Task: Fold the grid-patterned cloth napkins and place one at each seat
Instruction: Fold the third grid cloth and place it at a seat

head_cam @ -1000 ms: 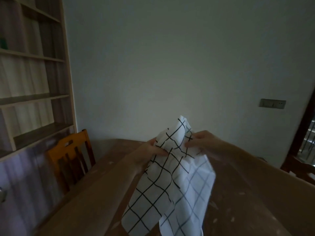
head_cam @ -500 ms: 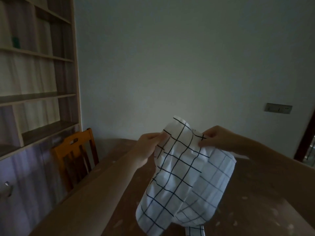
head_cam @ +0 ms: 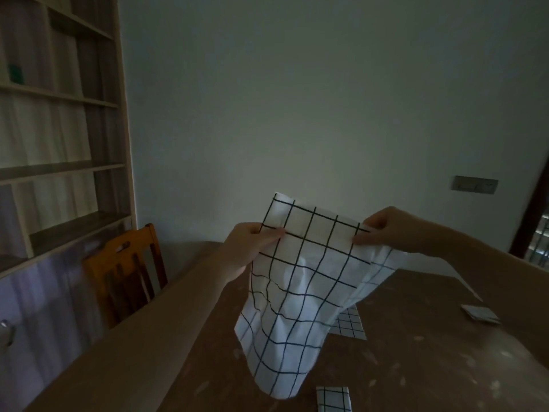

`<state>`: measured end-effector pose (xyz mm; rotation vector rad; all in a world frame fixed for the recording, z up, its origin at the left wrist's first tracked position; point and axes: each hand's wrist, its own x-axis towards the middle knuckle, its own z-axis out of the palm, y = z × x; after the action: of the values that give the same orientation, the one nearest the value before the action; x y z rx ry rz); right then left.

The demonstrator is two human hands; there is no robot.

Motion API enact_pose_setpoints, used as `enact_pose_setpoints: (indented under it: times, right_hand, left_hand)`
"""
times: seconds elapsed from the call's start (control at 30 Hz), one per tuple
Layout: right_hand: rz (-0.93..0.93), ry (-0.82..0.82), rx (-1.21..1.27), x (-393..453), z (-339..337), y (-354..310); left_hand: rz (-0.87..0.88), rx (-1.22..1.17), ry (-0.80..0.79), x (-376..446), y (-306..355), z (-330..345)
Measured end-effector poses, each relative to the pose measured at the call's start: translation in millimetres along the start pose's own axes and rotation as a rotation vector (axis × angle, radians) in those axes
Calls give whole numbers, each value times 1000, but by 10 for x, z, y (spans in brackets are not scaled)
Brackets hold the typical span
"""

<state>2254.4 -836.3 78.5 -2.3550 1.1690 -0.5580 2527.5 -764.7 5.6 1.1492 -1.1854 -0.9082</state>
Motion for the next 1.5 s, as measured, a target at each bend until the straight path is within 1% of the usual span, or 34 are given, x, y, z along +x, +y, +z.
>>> enact_pose_setpoints:
  times: [0.07, 0.17, 0.3, 0.33, 0.4, 0.47, 0.5, 0.57, 0.6, 0.63, 0.67, 0.73, 0.87, 0.97, 1.1, 1.27, 1.43, 1.5]
  right_hand:
    - [-14, -6, -17, -22, -27, 18]
    - [-57, 106, 5, -10, -52, 68]
    - [-110, 202, 17, -12, -67, 85]
    - [-125, 219, 25, -17, -80, 101]
    - [-106, 245, 77, -52, -83, 123]
    - [-46, 292, 178, -73, -70, 155]
    - [-21, 345, 233, -76, -56, 165]
    - [-4, 428, 430, -90, -3, 159]
    - [10, 437, 581, -91, 31, 165]
    - [35, 409, 706, -99, 70, 159]
    - [71, 363, 772, -101, 119, 166]
    - [116, 301, 774, -119, 217, 151]
    - [89, 372, 805, -101, 272, 98]
    - [83, 376, 771, -106, 217, 97]
    - [66, 333, 734, -122, 182, 93]
    - [70, 299, 764, -112, 201, 78]
    - [37, 377, 741, -128, 190, 96]
    - [43, 375, 726, -130, 177, 105]
  left_hand:
    - [27, 1, -1, 10, 7, 9]
    - [51, -12, -19, 0, 28, 44]
    - [-40, 28, -133, -25, 46, 64]
    - [-30, 33, -132, -18, 42, 73]
    - [7, 8, -79, 0, 33, 84]
    - [35, -15, -29, 11, 30, 91]
    - [42, -18, -18, 19, 20, 92]
    - [38, -50, -5, 20, 15, 106]
    - [33, -90, 7, 20, 16, 121]
    - [26, -133, 24, 18, 27, 140]
    - [16, -169, 42, 12, 39, 158]
    - [5, -196, 62, 7, 50, 176]
    - [-29, -188, 17, -46, 68, 159]
    - [-81, -207, -7, -86, 91, 133]
    - [-47, -186, 50, -74, 82, 89]
    - [-35, -183, 69, -63, 65, 107]
    - [-38, -208, 91, -49, 60, 147]
    - [-38, -228, 84, -46, 63, 154]
